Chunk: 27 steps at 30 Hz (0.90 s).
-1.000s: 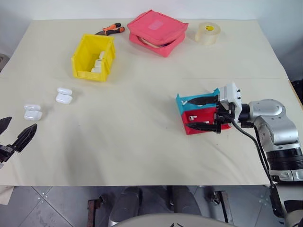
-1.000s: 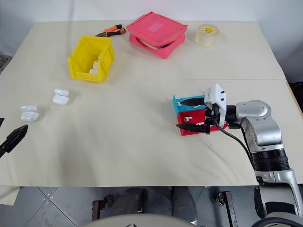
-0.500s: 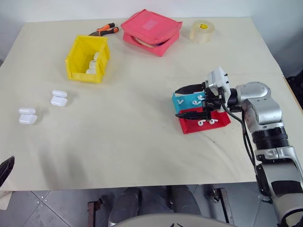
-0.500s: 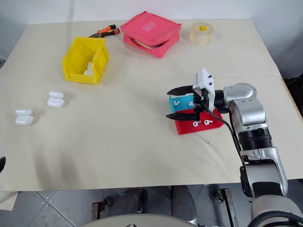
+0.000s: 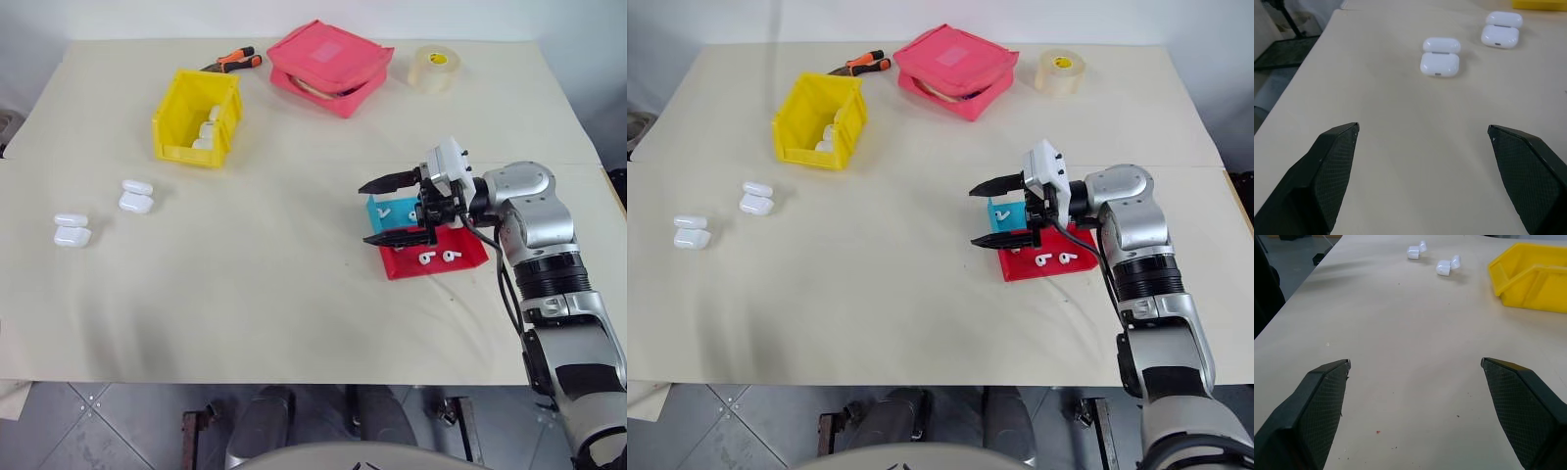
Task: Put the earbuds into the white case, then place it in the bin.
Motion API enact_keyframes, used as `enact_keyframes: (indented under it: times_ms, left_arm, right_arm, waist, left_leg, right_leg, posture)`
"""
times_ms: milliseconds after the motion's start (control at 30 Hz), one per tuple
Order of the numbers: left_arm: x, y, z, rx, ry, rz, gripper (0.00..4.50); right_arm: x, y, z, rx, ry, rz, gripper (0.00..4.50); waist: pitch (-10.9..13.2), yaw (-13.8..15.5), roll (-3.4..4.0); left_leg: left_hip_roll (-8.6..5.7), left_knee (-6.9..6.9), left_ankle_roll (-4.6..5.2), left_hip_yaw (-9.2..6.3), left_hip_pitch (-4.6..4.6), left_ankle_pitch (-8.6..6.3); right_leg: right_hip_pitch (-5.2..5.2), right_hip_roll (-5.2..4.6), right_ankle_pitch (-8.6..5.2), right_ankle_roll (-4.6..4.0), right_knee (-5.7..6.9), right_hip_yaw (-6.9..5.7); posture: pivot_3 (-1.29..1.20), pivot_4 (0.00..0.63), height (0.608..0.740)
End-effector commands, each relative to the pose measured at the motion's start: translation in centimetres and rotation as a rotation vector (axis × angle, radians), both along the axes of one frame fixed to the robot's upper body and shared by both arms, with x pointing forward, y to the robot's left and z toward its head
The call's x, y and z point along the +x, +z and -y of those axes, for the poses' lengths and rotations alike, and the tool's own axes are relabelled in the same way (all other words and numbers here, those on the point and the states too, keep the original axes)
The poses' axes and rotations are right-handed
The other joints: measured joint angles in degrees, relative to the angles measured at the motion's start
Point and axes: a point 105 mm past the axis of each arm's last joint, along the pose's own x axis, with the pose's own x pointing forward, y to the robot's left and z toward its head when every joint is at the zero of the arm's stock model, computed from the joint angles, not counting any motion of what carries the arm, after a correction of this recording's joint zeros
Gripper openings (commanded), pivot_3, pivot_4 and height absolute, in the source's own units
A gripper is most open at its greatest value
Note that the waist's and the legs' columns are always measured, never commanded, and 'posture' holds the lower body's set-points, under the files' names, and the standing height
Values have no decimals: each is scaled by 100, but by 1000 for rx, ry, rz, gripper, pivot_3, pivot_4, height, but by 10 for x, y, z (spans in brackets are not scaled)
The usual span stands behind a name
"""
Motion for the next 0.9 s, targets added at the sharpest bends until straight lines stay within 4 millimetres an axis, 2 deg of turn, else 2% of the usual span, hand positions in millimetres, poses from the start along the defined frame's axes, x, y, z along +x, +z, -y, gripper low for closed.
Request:
enact_keyframes:
  times_ms: [33,167,433,633,767,900]
  left_arm:
    - [34,-4,-8,-32,0,-142,4483]
    - [75,1,-12,-44,-17,-236,4483]
    - [129,2,-14,-131,30,-384,4483]
    - [144,-6,-19,-136,90,-495,4483]
    - [145,-8,-22,-132,113,-541,4483]
    - [141,-12,-25,-138,119,-593,4483]
  right_arm:
    - [-6,4,-1,-11,25,33,4500]
    - [-7,3,-1,-11,18,30,4500]
    - [-11,-1,2,-15,-7,24,4500]
    - [-11,-2,4,-18,-24,26,4500]
    - [-12,-3,6,-19,-36,27,4500]
    - [-12,-4,7,-22,-47,28,4500]
  waist:
    - [0,2,1]
    - [2,-25,3]
    - [2,-220,3]
    - [0,-308,-1]
    - [-2,-313,-4]
    - [-2,-299,-4]
  left_leg:
    - [-2,-1,0,0,2,0]
    - [-6,0,-3,-8,-1,2]
    - [-18,-5,-2,-7,-3,1]
    - [-22,4,-2,3,-8,1]
    - [-26,16,-2,24,-12,1]
    - [-26,17,-2,27,-13,1]
  right_leg:
    - [-2,0,0,0,7,0]
    - [-11,2,0,-4,45,-3]
    - [-36,3,0,-4,77,-21]
    - [-60,2,0,-4,103,-40]
    - [-100,-2,0,-4,162,-39]
    - [-102,-2,1,-4,165,-37]
  posture:
    - [0,150,740]
    - [0,150,740]
    - [0,150,740]
    - [0,150,740]
    - [0,150,740]
    - [0,150,740]
